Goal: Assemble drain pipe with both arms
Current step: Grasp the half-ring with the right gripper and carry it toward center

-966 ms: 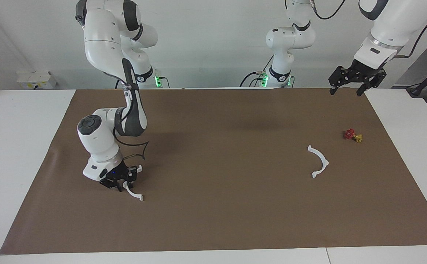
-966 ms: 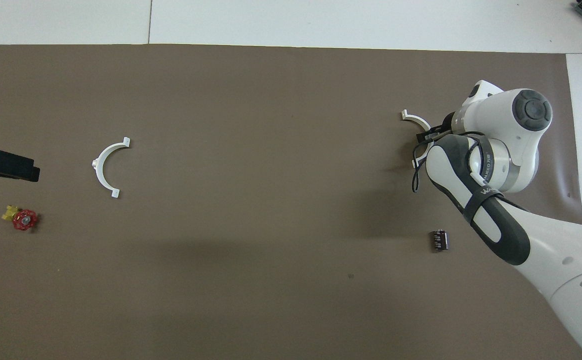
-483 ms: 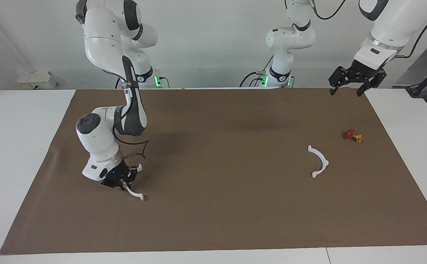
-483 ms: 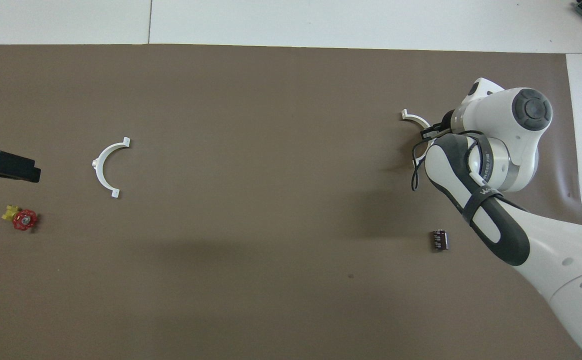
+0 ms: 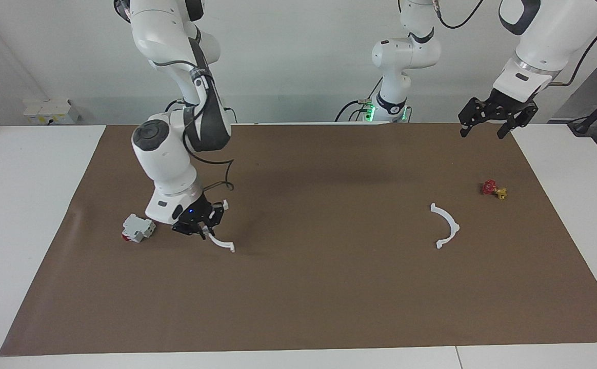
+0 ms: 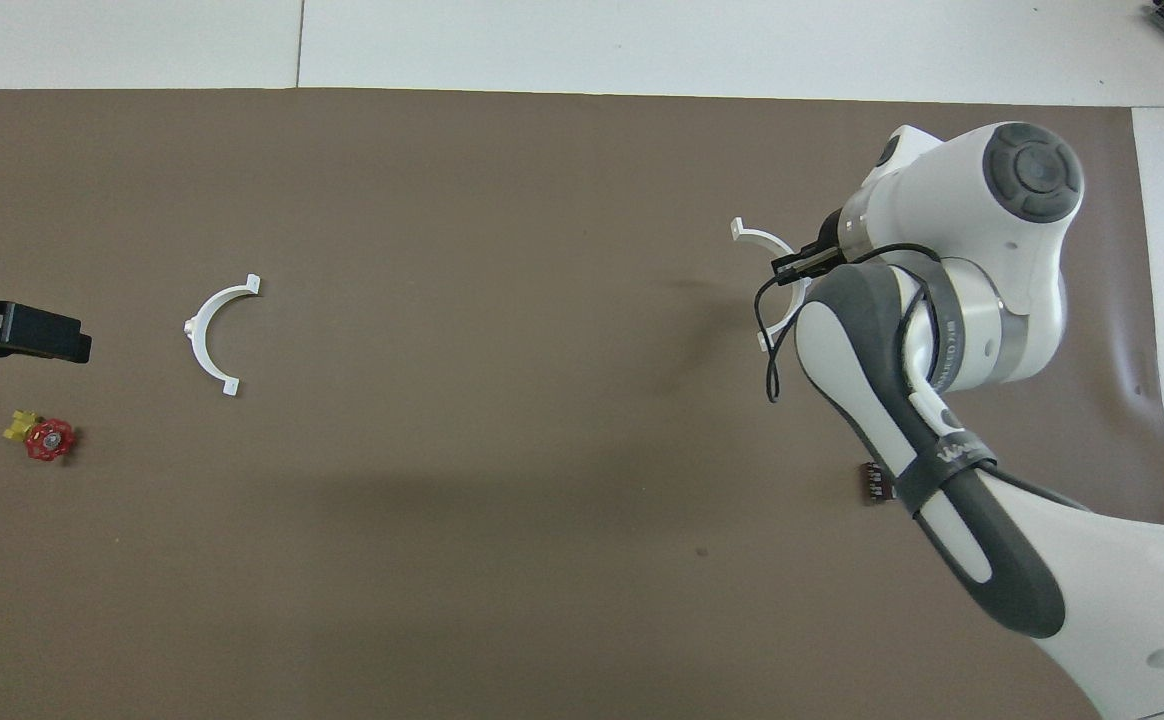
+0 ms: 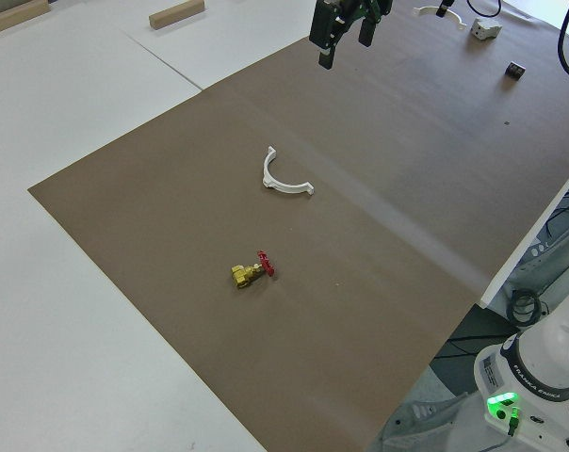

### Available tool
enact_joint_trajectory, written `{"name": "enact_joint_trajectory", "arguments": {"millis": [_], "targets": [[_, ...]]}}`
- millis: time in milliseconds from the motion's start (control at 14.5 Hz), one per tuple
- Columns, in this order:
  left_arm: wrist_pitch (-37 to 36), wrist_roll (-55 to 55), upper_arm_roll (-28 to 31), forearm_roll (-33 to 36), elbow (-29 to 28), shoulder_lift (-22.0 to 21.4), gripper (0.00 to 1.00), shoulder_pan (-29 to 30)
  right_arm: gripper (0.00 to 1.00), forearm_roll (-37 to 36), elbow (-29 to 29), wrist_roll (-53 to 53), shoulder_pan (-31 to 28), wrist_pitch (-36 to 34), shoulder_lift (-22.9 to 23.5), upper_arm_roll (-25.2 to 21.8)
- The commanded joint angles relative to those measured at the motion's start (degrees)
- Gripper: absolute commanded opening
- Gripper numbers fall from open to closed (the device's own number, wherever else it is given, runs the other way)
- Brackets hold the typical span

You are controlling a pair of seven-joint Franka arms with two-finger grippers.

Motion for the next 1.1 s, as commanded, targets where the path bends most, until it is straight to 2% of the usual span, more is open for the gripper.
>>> {"name": "enact_joint_trajectory", "arguments": {"millis": [0, 276, 414, 621, 828, 1034], "targets": [[3.8, -0.3, 0.0, -1.0, -4.7, -2.4, 1.00, 0.4, 0.00, -1.7, -1.4, 10.3, 4.2, 1.0, -0.1, 0.1], [8.1, -0.3, 0.1, -1.0, -7.2, -1.5, 1.00, 0.5, 0.00, -6.8, -1.6, 25.6, 12.2, 4.8, 2.9, 0.1], [12.8, -0.3, 0.1, -1.0, -11.0, -1.2, 1.00, 1.0, 0.00, -10.5, -1.6, 31.6, 15.8, 8.2, 5.2, 0.1], [17.8, -0.3, 0.1, -1.0, -13.9, 1.3, 1.00, 1.1, 0.00, -11.0, -2.3, 32.4, 17.8, 10.0, 6.4, 0.2], [23.2, -0.1, 0.1, -1.0, -15.8, 4.6, 1.00, 2.4, 0.00, -11.1, -6.1, 33.7, 18.2, 15.5, 6.5, 0.2], [29.8, -0.2, 0.1, -1.1, -18.5, 7.1, 1.00, 2.6, 0.00, -11.0, -6.4, 33.8, 19.0, 15.6, 6.5, 0.2]]}}
